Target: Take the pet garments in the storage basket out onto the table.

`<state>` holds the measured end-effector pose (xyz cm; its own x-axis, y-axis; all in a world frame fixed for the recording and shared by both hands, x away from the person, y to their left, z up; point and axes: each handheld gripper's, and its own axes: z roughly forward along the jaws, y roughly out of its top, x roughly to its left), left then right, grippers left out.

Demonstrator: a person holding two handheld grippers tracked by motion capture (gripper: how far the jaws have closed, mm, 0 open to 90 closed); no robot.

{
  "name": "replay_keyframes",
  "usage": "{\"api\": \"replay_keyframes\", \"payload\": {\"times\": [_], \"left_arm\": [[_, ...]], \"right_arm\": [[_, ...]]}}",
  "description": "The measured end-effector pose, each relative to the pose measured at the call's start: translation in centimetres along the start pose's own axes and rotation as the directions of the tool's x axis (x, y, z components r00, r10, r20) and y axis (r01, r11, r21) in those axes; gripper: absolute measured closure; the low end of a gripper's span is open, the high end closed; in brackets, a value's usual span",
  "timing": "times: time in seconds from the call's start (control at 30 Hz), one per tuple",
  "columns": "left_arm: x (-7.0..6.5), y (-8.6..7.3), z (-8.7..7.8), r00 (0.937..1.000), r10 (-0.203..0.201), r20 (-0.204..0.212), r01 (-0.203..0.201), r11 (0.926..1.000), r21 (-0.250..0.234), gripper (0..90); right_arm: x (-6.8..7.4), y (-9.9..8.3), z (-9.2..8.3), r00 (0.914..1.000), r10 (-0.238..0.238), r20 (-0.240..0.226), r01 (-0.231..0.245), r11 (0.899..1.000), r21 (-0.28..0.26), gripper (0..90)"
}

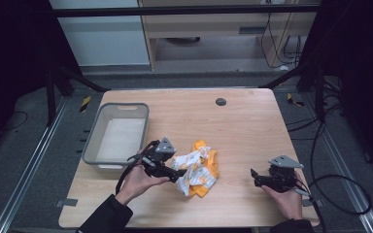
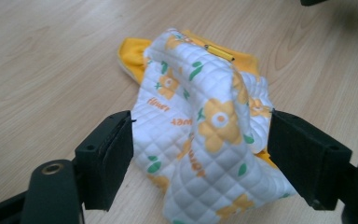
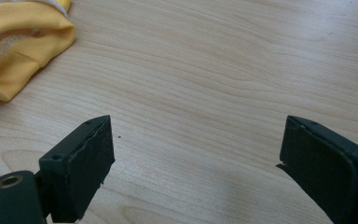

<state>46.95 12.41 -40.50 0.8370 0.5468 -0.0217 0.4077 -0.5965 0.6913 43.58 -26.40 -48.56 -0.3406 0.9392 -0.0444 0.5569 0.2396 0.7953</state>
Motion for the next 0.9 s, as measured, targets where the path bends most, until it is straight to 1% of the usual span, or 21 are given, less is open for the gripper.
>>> {"api": "replay_keyframes", "payload": {"times": [0.03,0.07,0.1,0.17,0.27,0.37,0.43,0.47,0.5,0.53,0.57,0.6,0.63,0.77,0.8,0.83,0.9], "left_arm": [[0.1,-0.2,-0.3,1.0,-0.001,-0.009,0.001,0.9999,-0.01,22.2],[0.4,-0.7,-0.8,0.9993,-0.016,-0.033,0.014,0.9992,-0.037,22.2],[0.4,-0.7,-0.8,0.9993,-0.016,-0.033,0.014,0.9992,-0.037,22.2],[0.7,-1.3,-1.4,0.9982,-0.034,-0.05,0.03,0.9977,-0.061,22.2],[0.9,-2.4,-2.3,0.9952,-0.066,-0.072,0.058,0.993,-0.103,22.8],[1.2,-3.2,-3.0,0.9919,-0.087,-0.092,0.075,0.9893,-0.125,23.8],[1.4,-3.8,-3.4,0.9878,-0.114,-0.107,0.098,0.9847,-0.145,25.7],[1.6,-4.5,-3.8,0.9822,-0.14,-0.126,0.118,0.9787,-0.168,26.4],[1.6,-4.5,-3.8,0.9822,-0.14,-0.126,0.118,0.9787,-0.168,27.5],[1.7,-4.9,-4.0,0.9796,-0.149,-0.134,0.125,0.9764,-0.177,28.7],[1.8,-5.5,-4.4,0.9747,-0.168,-0.148,0.138,0.9717,-0.192,29.3],[1.9,-5.9,-4.6,0.9716,-0.175,-0.16,0.141,0.9696,-0.2,29.8],[1.9,-5.9,-4.6,0.9716,-0.175,-0.16,0.141,0.9696,-0.2,30.4],[2.1,-7.1,-5.2,0.9613,-0.199,-0.191,0.158,0.9645,-0.212,32.8],[2.2,-7.8,-5.5,0.9595,-0.207,-0.19,0.167,0.9637,-0.208,33.0],[2.2,-7.8,-5.5,0.9595,-0.207,-0.19,0.167,0.9637,-0.208,33.0],[2.1,-8.6,-5.8,0.9575,-0.216,-0.191,0.175,0.9621,-0.209,33.2]], "right_arm": [[0.0,0.0,0.0,1.0,0.0,0.0,0.0,1.0,0.0,9.8],[0.0,0.0,0.0,1.0,0.001,0.0,-0.001,1.0,0.0,9.8],[0.0,0.0,0.0,1.0,0.002,0.0,-0.002,1.0,0.0,9.7],[0.0,0.0,0.0,1.0,0.002,0.0,-0.002,1.0,0.0,9.7],[0.0,0.0,0.0,1.0,0.0,0.0,0.0,1.0,0.001,9.7],[0.0,0.0,0.0,1.0,0.001,-0.001,-0.001,1.0,0.0,9.6],[0.0,0.0,-0.1,1.0,-0.001,-0.001,0.0,1.0,-0.003,9.6],[0.0,0.0,-0.1,1.0,0.002,-0.002,-0.002,1.0,-0.003,9.6],[0.0,0.0,-0.1,1.0,0.002,-0.002,-0.002,1.0,-0.003,9.6],[0.1,0.0,-0.1,1.0,0.005,-0.005,-0.005,1.0,-0.003,9.6],[0.1,0.0,-0.1,1.0,0.006,-0.006,-0.006,1.0,-0.001,9.6],[0.1,0.0,-0.1,1.0,0.007,-0.007,-0.007,1.0,-0.001,9.6],[0.1,0.0,-0.1,1.0,0.006,-0.007,-0.006,1.0,-0.003,9.6],[0.0,0.0,-0.1,1.0,-0.001,-0.004,0.001,1.0,-0.011,9.7],[0.1,0.0,-0.2,1.0,0.005,-0.005,-0.005,1.0,-0.011,9.7],[0.1,0.0,-0.2,1.0,0.004,-0.006,-0.004,1.0,-0.012,9.7],[0.1,0.0,-0.2,1.0,0.004,-0.006,-0.004,1.0,-0.012,9.8]]}}
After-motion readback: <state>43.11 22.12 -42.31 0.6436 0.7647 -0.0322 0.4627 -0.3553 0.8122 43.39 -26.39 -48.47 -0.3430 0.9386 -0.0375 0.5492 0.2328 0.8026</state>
